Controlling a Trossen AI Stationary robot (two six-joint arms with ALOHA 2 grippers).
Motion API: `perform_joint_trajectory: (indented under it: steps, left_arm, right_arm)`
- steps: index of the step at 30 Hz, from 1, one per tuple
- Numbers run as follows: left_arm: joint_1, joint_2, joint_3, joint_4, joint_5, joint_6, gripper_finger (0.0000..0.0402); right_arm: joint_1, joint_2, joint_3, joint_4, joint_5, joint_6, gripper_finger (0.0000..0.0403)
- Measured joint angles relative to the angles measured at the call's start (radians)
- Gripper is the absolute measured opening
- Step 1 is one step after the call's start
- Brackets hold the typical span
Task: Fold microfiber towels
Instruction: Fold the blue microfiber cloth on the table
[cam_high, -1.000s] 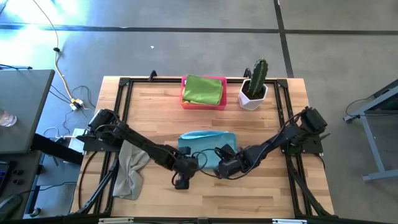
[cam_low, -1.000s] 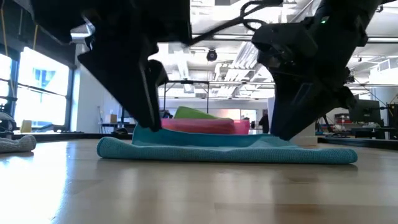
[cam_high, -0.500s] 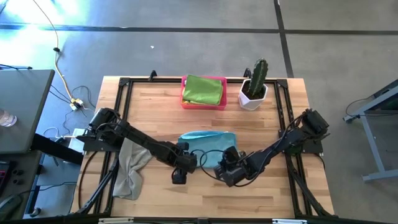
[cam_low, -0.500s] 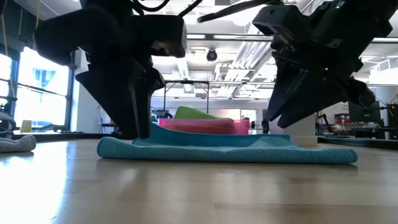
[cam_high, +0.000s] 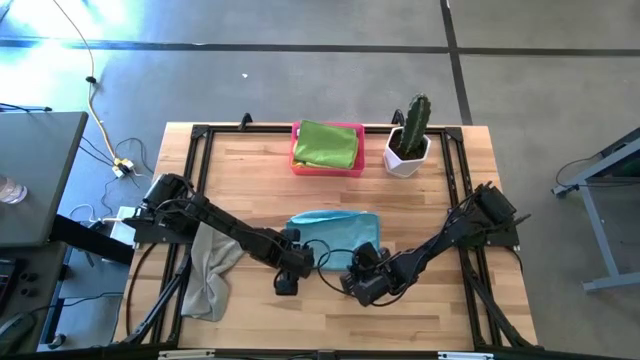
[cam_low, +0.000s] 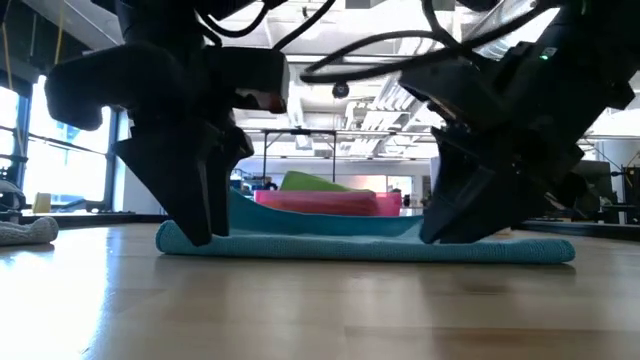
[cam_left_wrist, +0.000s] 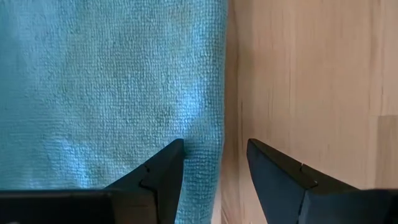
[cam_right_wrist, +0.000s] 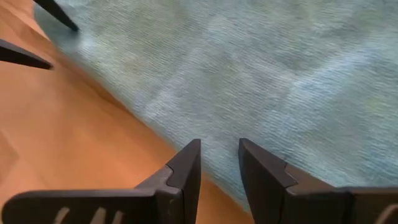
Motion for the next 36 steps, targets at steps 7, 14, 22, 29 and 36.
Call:
perform_joint_trajectory:
  steps: [7, 14, 22, 29, 36]
  left_arm:
    - [-0.027, 0.000, 0.000, 0.074, 0.036, -0.097, 0.0168]
    - [-0.078, 0.000, 0.012, 0.287, 0.165, -0.102, 0.0168]
    - [-0.091, -0.014, 0.112, 0.151, 0.141, 0.058, 0.0168]
    - [-0.055, -0.034, 0.127, 0.039, 0.086, 0.084, 0.0168]
    - [-0.065, -0.036, 0.128, -0.061, 0.095, 0.069, 0.0168]
  right_arm:
    - [-0.013, 0.000, 0.002, -0.141, 0.002, -0.082, 0.0101]
    - [-0.044, -0.008, 0.003, -0.341, 0.018, -0.386, 0.0101]
    - [-0.067, -0.092, -0.002, -0.353, -0.006, -0.223, 0.0101]
    - [-0.045, -0.034, 0.000, 0.055, 0.128, -0.229, 0.0101]
    - [-0.064, 0.084, 0.000, 0.338, 0.150, -0.315, 0.0101]
